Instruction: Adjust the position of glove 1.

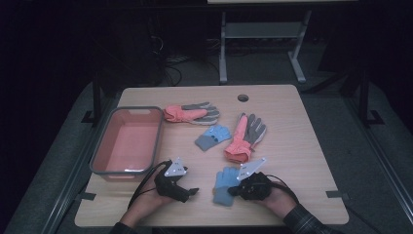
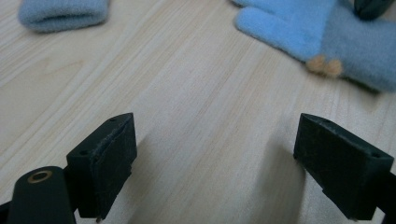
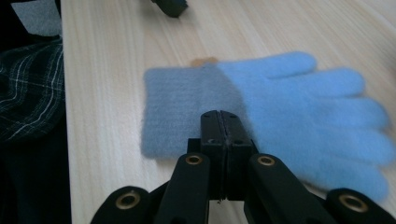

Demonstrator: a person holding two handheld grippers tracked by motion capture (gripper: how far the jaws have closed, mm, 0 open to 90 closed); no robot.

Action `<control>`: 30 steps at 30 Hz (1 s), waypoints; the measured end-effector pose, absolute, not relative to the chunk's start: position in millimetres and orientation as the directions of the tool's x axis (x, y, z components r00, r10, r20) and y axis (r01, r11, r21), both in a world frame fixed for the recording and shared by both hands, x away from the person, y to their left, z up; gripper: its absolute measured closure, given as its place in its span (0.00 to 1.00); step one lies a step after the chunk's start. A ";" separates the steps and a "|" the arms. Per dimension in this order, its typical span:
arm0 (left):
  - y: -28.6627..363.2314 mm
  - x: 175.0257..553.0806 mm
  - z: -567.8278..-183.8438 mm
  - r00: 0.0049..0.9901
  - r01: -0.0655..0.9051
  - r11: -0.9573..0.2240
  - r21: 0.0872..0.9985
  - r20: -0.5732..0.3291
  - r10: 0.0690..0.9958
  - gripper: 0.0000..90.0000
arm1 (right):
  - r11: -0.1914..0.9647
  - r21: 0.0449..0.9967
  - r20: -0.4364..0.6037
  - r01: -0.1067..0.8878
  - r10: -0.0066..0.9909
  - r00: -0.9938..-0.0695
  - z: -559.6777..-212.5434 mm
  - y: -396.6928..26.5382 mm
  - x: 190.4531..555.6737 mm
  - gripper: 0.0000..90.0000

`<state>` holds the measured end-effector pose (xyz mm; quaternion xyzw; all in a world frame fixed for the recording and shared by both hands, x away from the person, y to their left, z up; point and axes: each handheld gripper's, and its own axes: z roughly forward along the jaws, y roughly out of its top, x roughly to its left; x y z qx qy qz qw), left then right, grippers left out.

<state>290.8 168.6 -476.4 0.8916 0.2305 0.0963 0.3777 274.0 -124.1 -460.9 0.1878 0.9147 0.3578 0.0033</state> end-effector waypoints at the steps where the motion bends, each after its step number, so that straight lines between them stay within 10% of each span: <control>1: 166.7 291.1 -474.5 0.875 0.349 -0.620 0.703 -0.007 0.485 0.14 | 0.667 0.658 0.138 0.350 0.350 -0.927 -460.3 -123.0 273.1 0.98; 14: 145.1 304.2 -458.0 0.849 0.394 -0.617 0.681 -0.014 0.528 0.24 | 0.579 0.713 0.075 0.395 0.497 -0.865 -455.6 -161.4 286.5 0.42; 30: 121.7 358.0 -439.2 0.806 0.436 -0.585 0.684 -0.007 0.592 0.87 | 0.580 0.660 0.053 0.477 0.598 -0.800 -465.1 -206.4 297.3 0.29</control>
